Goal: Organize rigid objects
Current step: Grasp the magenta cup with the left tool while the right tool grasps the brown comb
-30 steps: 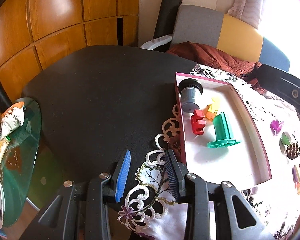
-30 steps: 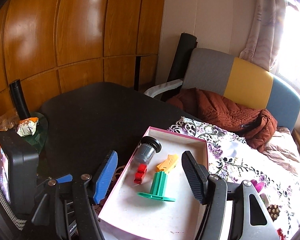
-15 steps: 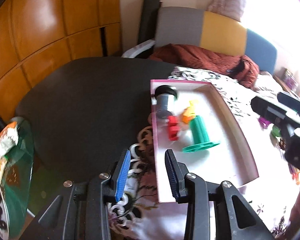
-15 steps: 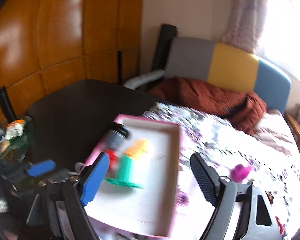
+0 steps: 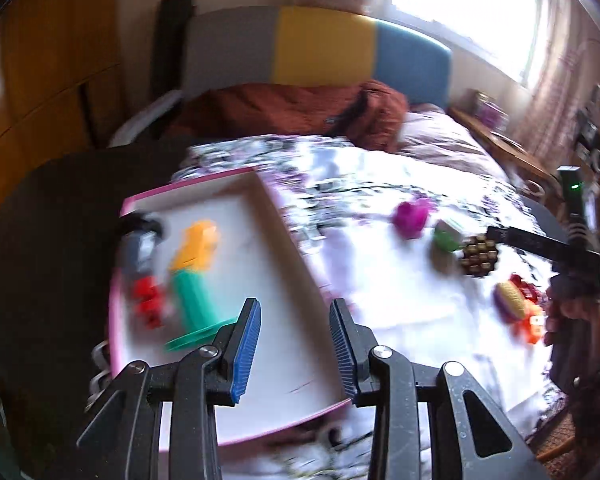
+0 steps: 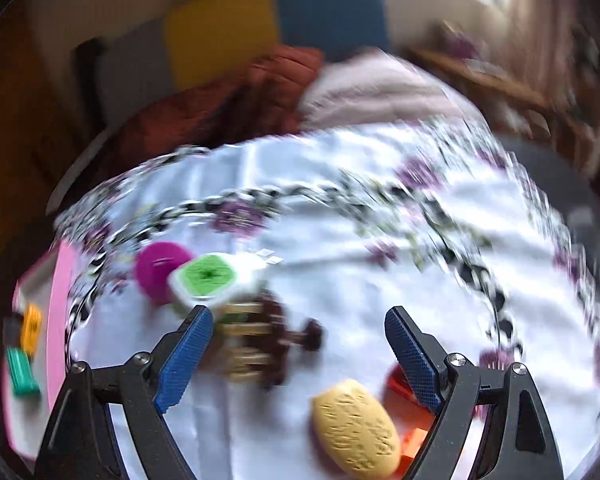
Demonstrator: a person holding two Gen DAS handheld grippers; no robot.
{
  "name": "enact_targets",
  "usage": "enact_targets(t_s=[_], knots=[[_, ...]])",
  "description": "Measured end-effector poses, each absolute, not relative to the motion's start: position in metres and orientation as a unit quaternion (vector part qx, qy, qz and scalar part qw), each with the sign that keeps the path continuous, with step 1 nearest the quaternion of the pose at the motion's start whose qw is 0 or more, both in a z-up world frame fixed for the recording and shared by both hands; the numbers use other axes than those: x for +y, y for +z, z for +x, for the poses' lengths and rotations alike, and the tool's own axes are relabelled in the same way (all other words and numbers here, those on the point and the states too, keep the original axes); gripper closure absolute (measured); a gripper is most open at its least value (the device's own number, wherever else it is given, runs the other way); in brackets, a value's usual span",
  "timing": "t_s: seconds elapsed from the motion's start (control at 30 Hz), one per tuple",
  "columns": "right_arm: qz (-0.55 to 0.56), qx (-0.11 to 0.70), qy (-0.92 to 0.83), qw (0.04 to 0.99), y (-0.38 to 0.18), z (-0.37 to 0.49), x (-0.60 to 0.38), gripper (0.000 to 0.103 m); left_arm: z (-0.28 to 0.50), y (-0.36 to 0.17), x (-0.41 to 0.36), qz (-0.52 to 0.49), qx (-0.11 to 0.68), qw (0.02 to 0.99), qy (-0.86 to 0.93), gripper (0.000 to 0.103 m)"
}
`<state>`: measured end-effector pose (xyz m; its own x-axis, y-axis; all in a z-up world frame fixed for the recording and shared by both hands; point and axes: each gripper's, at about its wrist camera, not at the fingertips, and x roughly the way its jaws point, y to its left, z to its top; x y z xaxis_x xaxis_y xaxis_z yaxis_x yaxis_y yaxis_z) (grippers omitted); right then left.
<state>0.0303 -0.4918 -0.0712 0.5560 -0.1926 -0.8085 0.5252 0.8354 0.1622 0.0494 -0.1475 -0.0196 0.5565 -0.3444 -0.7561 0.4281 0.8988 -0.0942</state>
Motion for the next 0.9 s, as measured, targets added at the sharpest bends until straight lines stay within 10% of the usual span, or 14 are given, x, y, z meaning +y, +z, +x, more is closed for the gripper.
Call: enact_targets(t_s=[0.57,0.9], knots=[[0.278,0.386,-0.195,0.858,-0.059,0.024,-0.514,0.012,0.136,-0.055,-0.264,-0.037,0.527,0.791,-0.308,0.068],[0.302,0.384,-0.193,0.851,-0.058,0.022,-0.521,0.012,0.179,-0.077,-0.305,-0.111,0.569,0.747,-0.326,0.045]])
